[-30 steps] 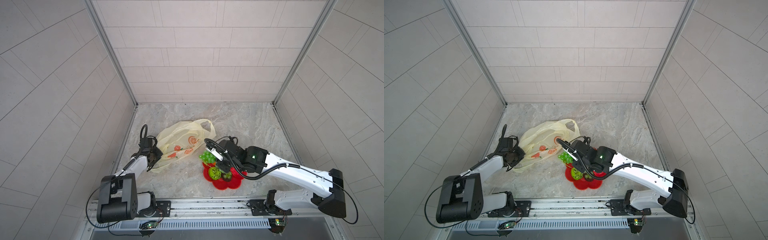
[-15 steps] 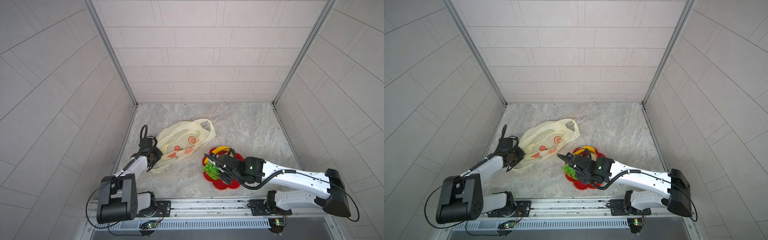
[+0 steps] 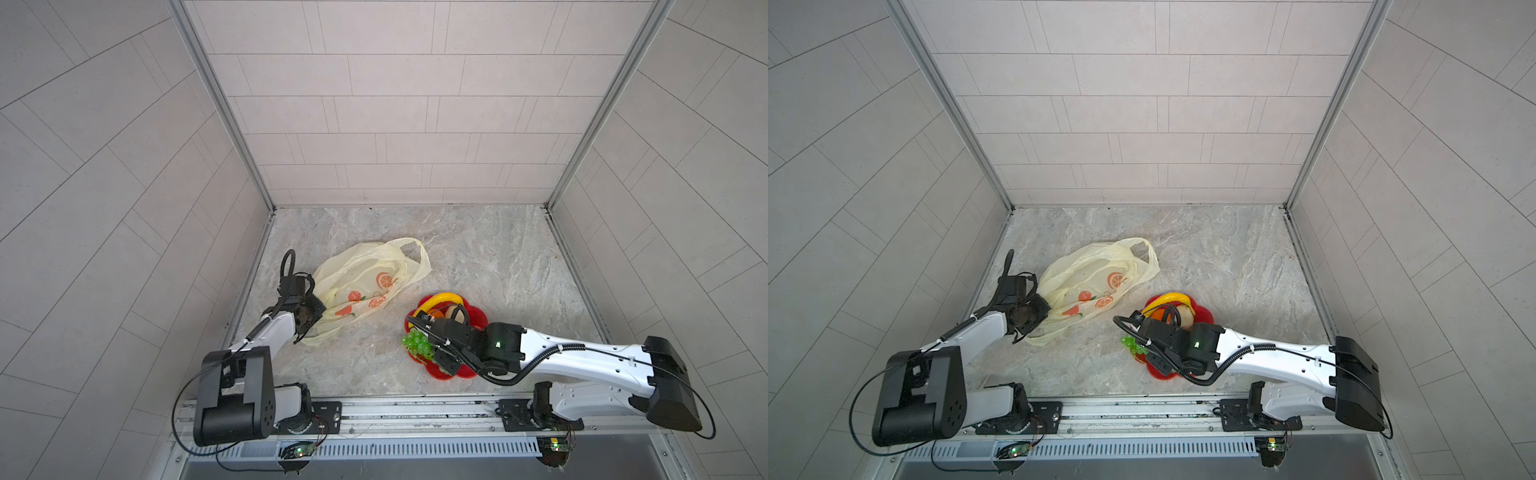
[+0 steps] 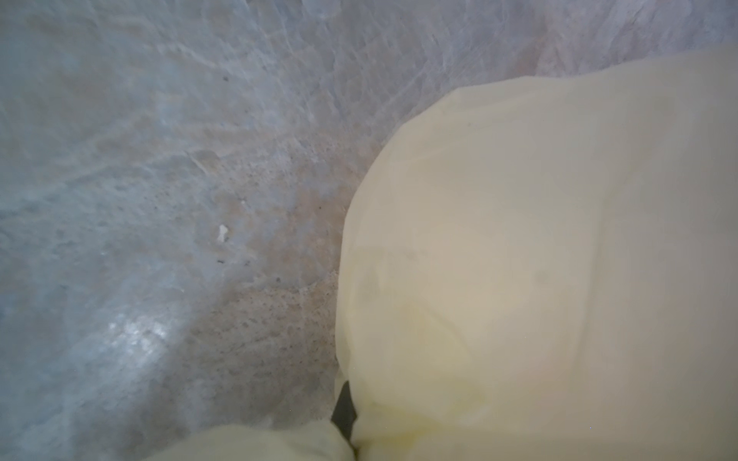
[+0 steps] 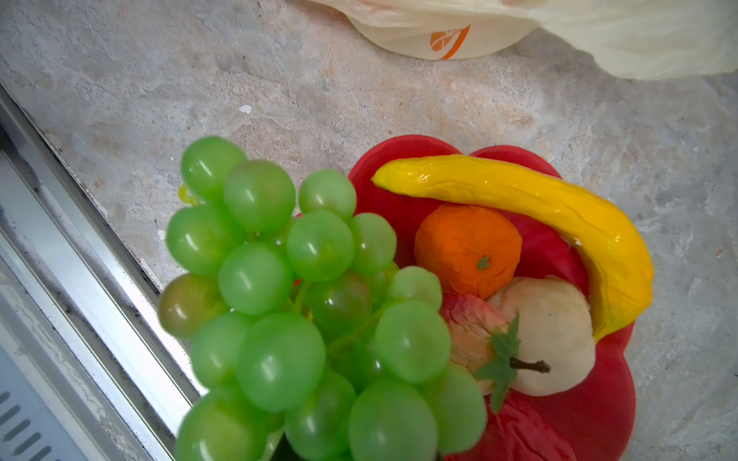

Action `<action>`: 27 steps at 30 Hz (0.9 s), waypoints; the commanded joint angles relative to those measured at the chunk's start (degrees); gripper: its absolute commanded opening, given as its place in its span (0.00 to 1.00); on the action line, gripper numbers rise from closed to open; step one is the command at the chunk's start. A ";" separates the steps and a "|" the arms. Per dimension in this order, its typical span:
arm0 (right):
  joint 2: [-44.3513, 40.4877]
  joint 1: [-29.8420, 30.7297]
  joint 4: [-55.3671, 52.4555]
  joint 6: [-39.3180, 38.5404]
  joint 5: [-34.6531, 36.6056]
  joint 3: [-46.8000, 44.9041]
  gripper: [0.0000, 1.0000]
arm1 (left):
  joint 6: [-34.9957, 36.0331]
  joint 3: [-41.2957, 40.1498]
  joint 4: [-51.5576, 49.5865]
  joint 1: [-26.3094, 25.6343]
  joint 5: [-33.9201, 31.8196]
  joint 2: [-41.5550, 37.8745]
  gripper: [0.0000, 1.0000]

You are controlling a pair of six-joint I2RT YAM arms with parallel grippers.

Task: Take fruits out of the plastic bag
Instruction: Place the fruit on the plate.

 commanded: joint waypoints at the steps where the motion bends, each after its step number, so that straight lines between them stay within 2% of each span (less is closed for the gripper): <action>1: 1.31 0.72 2.24 0.89 2.95 -0.91 0.26 | 0.02 -0.72 -0.26 0.40 -0.39 0.65 0.08; 11: 1.60 3.12 0.15 0.84 7.19 -1.60 0.27 | -0.06 -0.63 0.15 0.37 -0.35 1.67 0.08; 17: 1.73 5.24 -4.70 1.97 9.63 -0.56 0.28 | 0.06 -0.56 0.19 0.41 -0.35 1.85 0.08; 27: 4.37 6.59 -2.76 3.03 8.28 -1.69 0.29 | 0.13 -0.45 -0.07 0.42 -0.28 1.62 0.08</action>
